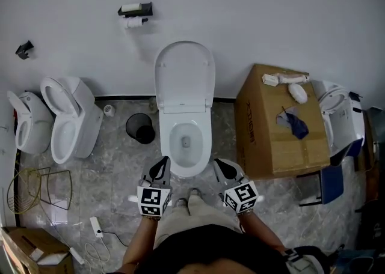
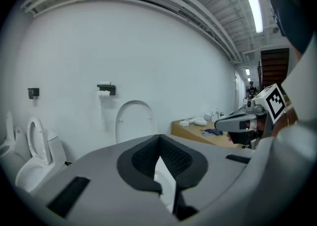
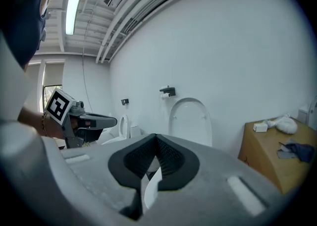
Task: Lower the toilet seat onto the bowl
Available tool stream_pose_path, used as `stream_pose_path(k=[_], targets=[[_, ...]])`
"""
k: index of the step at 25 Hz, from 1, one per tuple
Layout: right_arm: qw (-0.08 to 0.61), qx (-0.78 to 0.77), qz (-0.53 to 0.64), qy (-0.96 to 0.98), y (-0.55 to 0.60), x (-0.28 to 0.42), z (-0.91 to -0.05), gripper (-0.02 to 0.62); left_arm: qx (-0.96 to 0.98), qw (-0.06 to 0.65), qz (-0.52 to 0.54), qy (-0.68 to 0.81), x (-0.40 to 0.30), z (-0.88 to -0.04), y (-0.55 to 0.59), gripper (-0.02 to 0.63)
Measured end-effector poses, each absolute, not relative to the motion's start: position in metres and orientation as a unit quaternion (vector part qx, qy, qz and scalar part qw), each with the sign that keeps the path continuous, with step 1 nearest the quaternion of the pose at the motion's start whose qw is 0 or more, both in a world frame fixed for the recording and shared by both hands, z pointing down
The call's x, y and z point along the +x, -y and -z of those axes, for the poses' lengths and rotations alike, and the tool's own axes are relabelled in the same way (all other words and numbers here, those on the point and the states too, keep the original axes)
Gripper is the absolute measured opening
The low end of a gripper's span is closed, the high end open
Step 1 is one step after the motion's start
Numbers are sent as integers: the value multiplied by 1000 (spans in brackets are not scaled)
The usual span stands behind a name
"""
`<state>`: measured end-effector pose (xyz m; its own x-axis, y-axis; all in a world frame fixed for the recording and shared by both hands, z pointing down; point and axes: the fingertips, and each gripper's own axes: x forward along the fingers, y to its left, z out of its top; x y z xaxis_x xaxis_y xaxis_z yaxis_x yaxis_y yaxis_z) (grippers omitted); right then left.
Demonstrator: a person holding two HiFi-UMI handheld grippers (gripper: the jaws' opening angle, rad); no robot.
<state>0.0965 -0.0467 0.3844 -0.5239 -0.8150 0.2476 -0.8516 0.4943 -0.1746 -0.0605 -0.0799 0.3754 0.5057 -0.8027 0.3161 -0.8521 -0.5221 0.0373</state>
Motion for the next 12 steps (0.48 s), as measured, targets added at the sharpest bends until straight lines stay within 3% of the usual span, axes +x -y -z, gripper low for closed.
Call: stream_pose_path(k=[12], targets=[[35, 506, -86, 858, 59, 101, -344, 5, 863, 93, -122, 482, -70, -355, 81, 3]])
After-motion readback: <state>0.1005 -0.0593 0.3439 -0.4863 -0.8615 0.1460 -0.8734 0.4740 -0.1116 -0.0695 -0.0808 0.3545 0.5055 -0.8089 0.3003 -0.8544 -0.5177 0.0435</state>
